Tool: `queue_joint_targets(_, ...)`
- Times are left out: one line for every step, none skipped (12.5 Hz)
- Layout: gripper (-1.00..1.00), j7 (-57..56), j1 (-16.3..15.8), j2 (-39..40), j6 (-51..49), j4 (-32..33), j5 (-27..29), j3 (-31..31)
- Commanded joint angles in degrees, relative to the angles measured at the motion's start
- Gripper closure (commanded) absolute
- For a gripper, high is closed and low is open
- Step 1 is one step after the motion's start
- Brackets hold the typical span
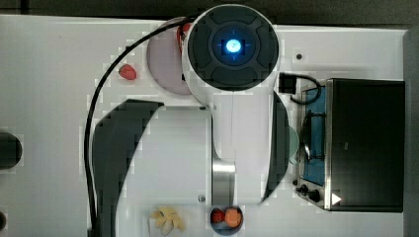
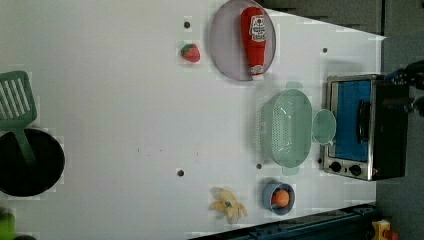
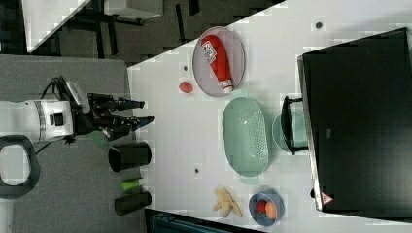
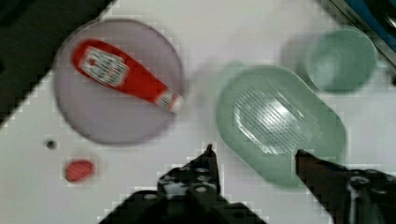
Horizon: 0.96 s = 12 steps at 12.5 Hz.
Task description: Drag strainer right to left.
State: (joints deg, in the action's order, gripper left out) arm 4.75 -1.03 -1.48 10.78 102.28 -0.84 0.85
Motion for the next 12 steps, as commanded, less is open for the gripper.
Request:
queue_joint_targets(-0.6, 8.52, 2.12, -16.67, -11.94, 3.45, 0.23, 1.01)
queue_joint_targets(-0.82, 8.55, 2.12, -16.66, -11.94, 3.69, 0.23, 1.01)
queue_joint_targets(-0.99, 8.59, 2.11, -16.62, -11.93, 4.3, 0.23, 0.99)
queue_joint_targets(-1.0, 8.6, 2.1, -16.56, -11.88, 5.48, 0.23, 0.97)
queue_joint_targets(-1.0, 8.75, 2.1, -16.38, -11.67, 7.25, 0.23, 0.95)
queue_joint_targets(-1.0, 9.64, 2.1, -16.01, -10.73, 9.44, 0.23, 0.95)
queue_joint_targets(-1.0, 10.77, 2.1, -15.43, -8.7, 11.95, 0.23, 0.94)
queue_joint_targets(-1.0, 12.57, 2.1, -14.66, -5.68, 14.67, 0.23, 0.95)
queue_joint_targets(-1.0, 14.93, 2.1, -13.64, -1.86, 17.51, 0.23, 0.95)
queue_joint_targets(-1.0, 17.23, 2.09, -12.38, 2.25, 20.51, 0.23, 0.92)
queue_joint_targets(-1.0, 19.42, 2.08, -10.91, 6.67, 23.41, 0.23, 0.83)
queue_joint_targets(-1.0, 21.55, 2.08, -9.25, 11.44, 26.17, 0.23, 0.7)
